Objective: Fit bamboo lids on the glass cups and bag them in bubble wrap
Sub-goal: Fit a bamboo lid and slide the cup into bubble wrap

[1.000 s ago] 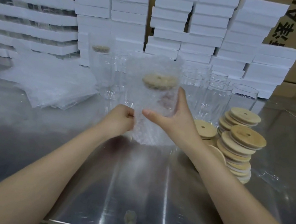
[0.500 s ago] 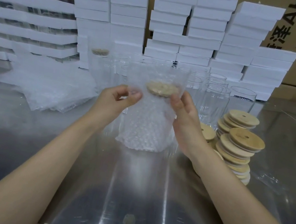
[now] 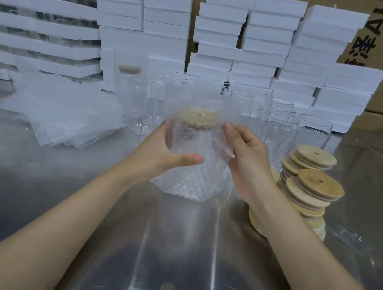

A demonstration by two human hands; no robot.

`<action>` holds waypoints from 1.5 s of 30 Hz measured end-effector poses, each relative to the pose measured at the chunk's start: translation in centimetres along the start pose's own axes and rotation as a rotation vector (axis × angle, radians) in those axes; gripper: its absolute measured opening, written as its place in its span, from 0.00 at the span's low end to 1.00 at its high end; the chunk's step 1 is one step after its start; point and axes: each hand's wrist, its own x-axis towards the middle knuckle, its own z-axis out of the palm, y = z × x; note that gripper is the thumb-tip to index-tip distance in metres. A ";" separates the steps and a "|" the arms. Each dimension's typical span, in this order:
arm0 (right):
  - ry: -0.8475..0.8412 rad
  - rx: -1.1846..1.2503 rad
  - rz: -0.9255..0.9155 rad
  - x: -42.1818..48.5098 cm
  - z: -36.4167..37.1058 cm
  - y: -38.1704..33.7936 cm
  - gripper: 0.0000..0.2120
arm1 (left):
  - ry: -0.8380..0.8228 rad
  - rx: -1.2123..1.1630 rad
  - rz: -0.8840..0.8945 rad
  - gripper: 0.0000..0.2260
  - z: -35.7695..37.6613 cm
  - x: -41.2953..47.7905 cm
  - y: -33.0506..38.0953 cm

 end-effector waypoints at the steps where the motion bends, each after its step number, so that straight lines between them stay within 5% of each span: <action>1: 0.031 0.009 -0.013 0.0 0.1 -0.1 0.05 | 0.033 -0.015 0.003 0.38 0.1 -0.1 0.1; 9: 0.100 -0.018 -0.147 -0.7 1.5 -0.8 0.06 | 0.179 0.000 -0.097 0.46 -1.4 0.3 0.5; 12: 0.075 -0.115 -0.163 -1.0 2.2 0.1 0.07 | 0.296 -0.073 -0.089 0.43 -3.4 0.6 1.2; 20: -0.220 -0.471 -0.033 -3.0 3.5 4.8 0.11 | 0.859 -0.038 -0.096 0.32 -9.0 0.5 -0.1; 27: -0.463 -1.056 -0.306 -1.4 6.1 7.5 0.18 | 1.033 0.083 -0.167 0.31 -9.4 0.2 -1.8; 33: -0.412 -1.196 -0.419 7.0 13.4 7.6 0.25 | 1.125 0.111 -0.217 0.39 -9.4 0.3 -2.6; 38: -0.385 -1.357 -0.261 13.3 18.4 7.5 0.28 | 1.224 0.118 -0.267 0.42 -10.1 0.4 -3.0; 45: -0.287 -1.449 -0.268 14.2 19.2 7.9 0.19 | 1.329 0.135 -0.277 0.40 -10.3 0.4 -3.1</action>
